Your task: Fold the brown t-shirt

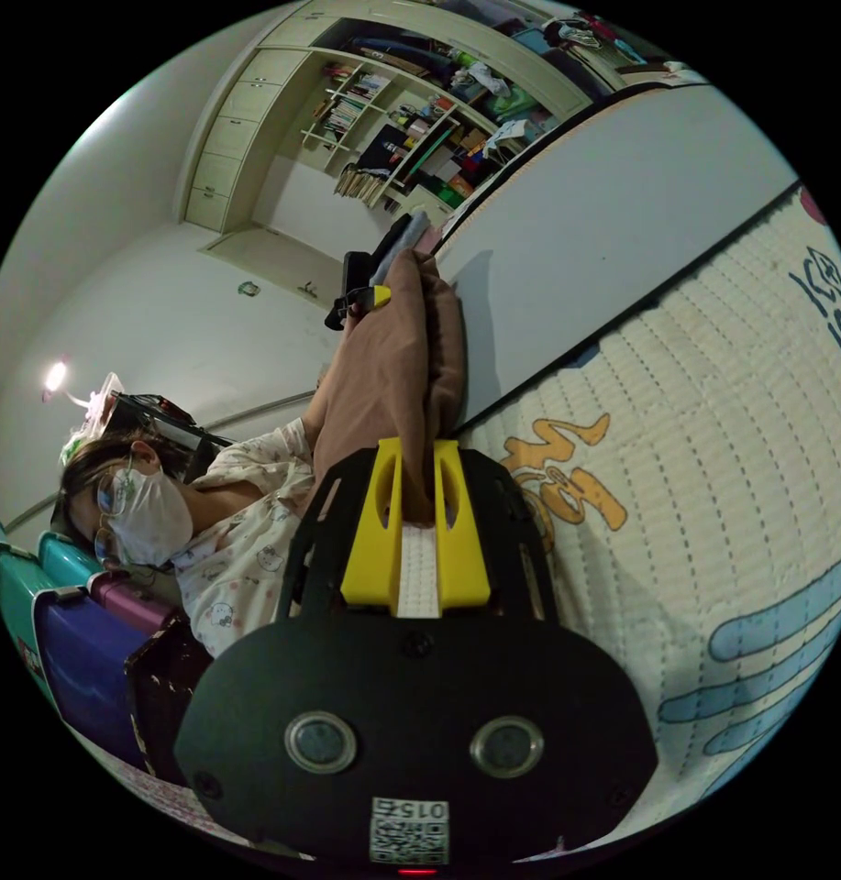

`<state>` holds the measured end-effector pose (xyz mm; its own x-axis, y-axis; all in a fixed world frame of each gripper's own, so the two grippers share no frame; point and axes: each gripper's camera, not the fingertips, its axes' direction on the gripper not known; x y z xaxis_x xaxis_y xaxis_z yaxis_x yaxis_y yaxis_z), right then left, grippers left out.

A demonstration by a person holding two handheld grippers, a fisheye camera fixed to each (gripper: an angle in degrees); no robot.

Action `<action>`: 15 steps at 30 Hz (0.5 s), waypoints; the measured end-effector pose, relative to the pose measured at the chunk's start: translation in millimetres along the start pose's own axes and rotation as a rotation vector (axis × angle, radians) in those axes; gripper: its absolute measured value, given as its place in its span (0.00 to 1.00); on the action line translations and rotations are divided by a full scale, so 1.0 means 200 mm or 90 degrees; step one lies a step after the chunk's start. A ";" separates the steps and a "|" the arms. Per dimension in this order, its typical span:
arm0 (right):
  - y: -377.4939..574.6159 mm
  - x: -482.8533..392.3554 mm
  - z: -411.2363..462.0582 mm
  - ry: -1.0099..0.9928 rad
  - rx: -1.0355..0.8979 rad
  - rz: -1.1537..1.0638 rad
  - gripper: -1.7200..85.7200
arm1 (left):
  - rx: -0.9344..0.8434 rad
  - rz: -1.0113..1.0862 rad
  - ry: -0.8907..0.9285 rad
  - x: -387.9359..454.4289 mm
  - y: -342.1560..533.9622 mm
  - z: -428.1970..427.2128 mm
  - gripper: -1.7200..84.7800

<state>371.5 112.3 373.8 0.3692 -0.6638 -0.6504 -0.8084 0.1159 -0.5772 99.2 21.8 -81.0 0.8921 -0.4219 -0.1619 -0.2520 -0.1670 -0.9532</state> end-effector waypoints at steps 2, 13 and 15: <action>0.00 0.03 0.04 0.000 0.000 0.000 0.09 | 0.000 0.000 0.000 -0.03 0.00 0.02 0.12; 0.08 0.24 0.32 0.000 0.001 -0.002 0.08 | 0.002 0.003 0.000 -0.24 0.07 0.15 0.12; 0.11 0.29 0.41 -0.001 0.002 -0.002 0.09 | 0.002 0.004 -0.001 -0.28 0.10 0.18 0.12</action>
<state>412.1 137.1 283.5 0.3720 -0.6635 -0.6491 -0.8061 0.1157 -0.5803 58.8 74.1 -99.5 0.8910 -0.4220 -0.1676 -0.2556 -0.1612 -0.9532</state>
